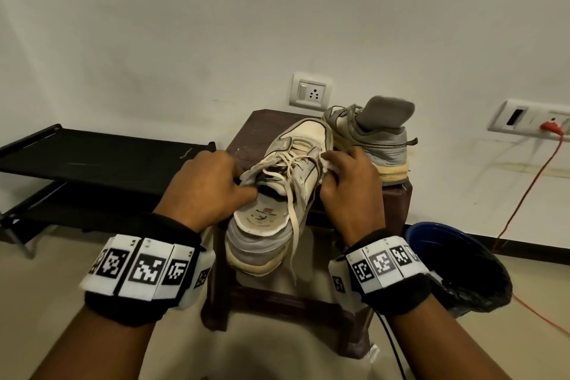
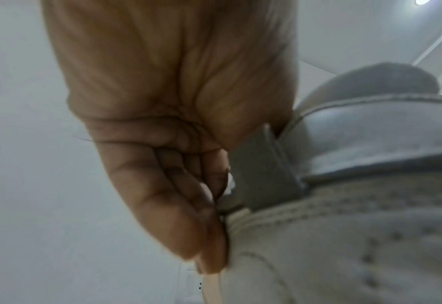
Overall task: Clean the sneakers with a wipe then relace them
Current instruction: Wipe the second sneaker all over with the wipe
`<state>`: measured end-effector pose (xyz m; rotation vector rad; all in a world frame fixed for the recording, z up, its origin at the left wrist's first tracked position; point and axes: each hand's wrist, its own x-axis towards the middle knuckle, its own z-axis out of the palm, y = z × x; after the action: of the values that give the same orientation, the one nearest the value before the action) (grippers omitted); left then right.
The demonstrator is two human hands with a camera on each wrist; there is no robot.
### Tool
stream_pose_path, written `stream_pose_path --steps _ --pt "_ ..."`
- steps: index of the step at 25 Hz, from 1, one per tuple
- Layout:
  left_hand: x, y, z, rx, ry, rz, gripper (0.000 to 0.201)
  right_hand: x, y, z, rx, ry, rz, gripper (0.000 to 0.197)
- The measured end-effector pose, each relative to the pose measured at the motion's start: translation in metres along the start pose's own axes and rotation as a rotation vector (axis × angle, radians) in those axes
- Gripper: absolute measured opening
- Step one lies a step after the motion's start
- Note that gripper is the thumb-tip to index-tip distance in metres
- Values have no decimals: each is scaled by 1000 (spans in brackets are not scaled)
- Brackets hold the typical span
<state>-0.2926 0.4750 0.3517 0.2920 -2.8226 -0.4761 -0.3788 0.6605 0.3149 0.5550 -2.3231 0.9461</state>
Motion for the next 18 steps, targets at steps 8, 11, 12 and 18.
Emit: stream_pose_path --steps 8,11,12,18 --pt "0 -2 11 -110 44 51 30 -25 -33 -35 305 -260 164 16" --pt "1 -1 7 -144 105 35 31 -14 -41 -34 240 -240 122 21" --pt "6 2 4 -168 133 25 31 -4 -43 -33 230 -212 111 20" --pt "74 20 -16 -243 227 -23 40 77 -43 -11 122 -65 138 28"
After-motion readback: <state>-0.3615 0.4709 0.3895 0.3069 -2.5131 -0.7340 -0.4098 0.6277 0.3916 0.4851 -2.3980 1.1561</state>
